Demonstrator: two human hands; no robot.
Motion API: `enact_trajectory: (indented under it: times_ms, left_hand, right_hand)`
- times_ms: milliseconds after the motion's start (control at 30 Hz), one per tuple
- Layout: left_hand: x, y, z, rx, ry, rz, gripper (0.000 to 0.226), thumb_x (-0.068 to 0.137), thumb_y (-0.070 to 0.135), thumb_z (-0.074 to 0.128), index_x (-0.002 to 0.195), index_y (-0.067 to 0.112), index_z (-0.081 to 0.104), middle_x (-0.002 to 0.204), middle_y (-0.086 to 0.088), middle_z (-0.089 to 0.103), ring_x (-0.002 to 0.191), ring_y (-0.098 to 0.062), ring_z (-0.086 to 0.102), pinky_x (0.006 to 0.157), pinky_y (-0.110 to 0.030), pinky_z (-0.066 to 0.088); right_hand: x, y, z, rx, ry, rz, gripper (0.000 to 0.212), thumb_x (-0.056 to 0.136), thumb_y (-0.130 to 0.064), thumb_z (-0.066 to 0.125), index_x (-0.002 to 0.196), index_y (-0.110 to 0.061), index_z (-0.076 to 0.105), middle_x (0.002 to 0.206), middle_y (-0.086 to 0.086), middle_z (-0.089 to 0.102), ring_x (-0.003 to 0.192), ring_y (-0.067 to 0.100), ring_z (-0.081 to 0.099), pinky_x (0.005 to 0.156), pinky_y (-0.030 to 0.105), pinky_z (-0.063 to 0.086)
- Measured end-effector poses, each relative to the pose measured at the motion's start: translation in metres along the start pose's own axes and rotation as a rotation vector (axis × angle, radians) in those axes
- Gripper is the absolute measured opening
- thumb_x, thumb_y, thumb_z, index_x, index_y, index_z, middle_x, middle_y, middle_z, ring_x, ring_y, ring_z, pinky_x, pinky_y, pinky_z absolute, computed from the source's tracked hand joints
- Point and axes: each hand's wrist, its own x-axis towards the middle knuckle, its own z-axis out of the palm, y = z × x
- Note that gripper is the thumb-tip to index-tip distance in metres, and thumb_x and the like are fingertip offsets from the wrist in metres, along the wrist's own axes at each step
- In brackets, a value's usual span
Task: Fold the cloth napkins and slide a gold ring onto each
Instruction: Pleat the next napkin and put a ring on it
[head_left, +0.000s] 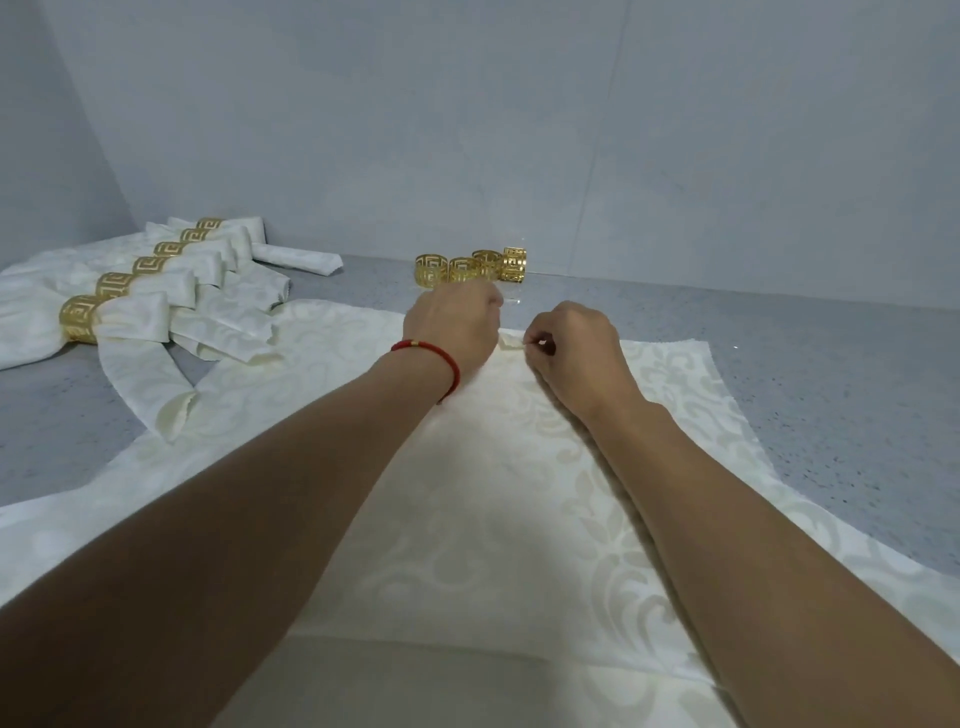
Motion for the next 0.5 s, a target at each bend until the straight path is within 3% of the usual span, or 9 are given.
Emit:
enact_trajectory:
  times_ms: [67, 167, 300, 400, 500]
  left_hand:
    - [-0.004, 0.0, 0.009, -0.021, 0.065, -0.018, 0.03, 0.091, 0.021, 0.049, 0.064, 0.014, 0.058, 0.066, -0.001, 0.06, 0.068, -0.028, 0.058, 0.059, -0.032, 0.045]
    - [-0.01, -0.003, 0.02, -0.065, 0.106, -0.01, 0.031, 0.085, 0.018, 0.057, 0.055, 0.012, 0.053, 0.054, -0.004, 0.05, 0.056, -0.023, 0.047, 0.052, -0.031, 0.042]
    - [-0.008, -0.008, 0.024, -0.063, 0.082, -0.005, 0.029, 0.083, 0.019, 0.064, 0.059, 0.02, 0.048, 0.06, -0.002, 0.055, 0.063, -0.024, 0.055, 0.057, -0.03, 0.05]
    - [-0.007, -0.008, 0.025, -0.094, 0.075, 0.004, 0.017, 0.084, 0.016, 0.067, 0.069, 0.018, 0.075, 0.072, 0.005, 0.067, 0.071, -0.015, 0.059, 0.057, -0.026, 0.043]
    - [-0.007, -0.007, 0.023, -0.09, 0.07, 0.024, 0.011, 0.088, 0.018, 0.067, 0.08, 0.017, 0.075, 0.085, 0.004, 0.069, 0.082, -0.015, 0.061, 0.063, -0.025, 0.041]
  right_hand:
    - [0.0, 0.001, -0.002, 0.024, -0.003, 0.005, 0.014, 0.086, -0.002, 0.065, 0.084, -0.01, 0.076, 0.086, 0.007, 0.066, 0.079, 0.024, 0.062, 0.07, 0.033, 0.046]
    - [0.0, 0.003, -0.005, 0.117, -0.018, 0.088, 0.015, 0.086, -0.003, 0.068, 0.082, -0.012, 0.079, 0.079, 0.001, 0.069, 0.075, 0.019, 0.065, 0.07, 0.03, 0.053]
    - [0.0, 0.001, -0.011, 0.213, -0.053, 0.196, 0.016, 0.088, -0.007, 0.066, 0.08, -0.014, 0.079, 0.075, -0.005, 0.072, 0.074, 0.012, 0.067, 0.061, 0.014, 0.049]
    - [0.002, 0.003, -0.011, 0.28, -0.023, 0.256, 0.015, 0.09, -0.012, 0.064, 0.084, -0.012, 0.078, 0.079, -0.003, 0.074, 0.081, 0.014, 0.069, 0.07, 0.021, 0.055]
    - [0.003, 0.003, -0.006, 0.263, -0.064, 0.23, 0.018, 0.09, -0.021, 0.075, 0.107, -0.013, 0.076, 0.092, -0.002, 0.072, 0.089, 0.015, 0.064, 0.082, 0.026, 0.051]
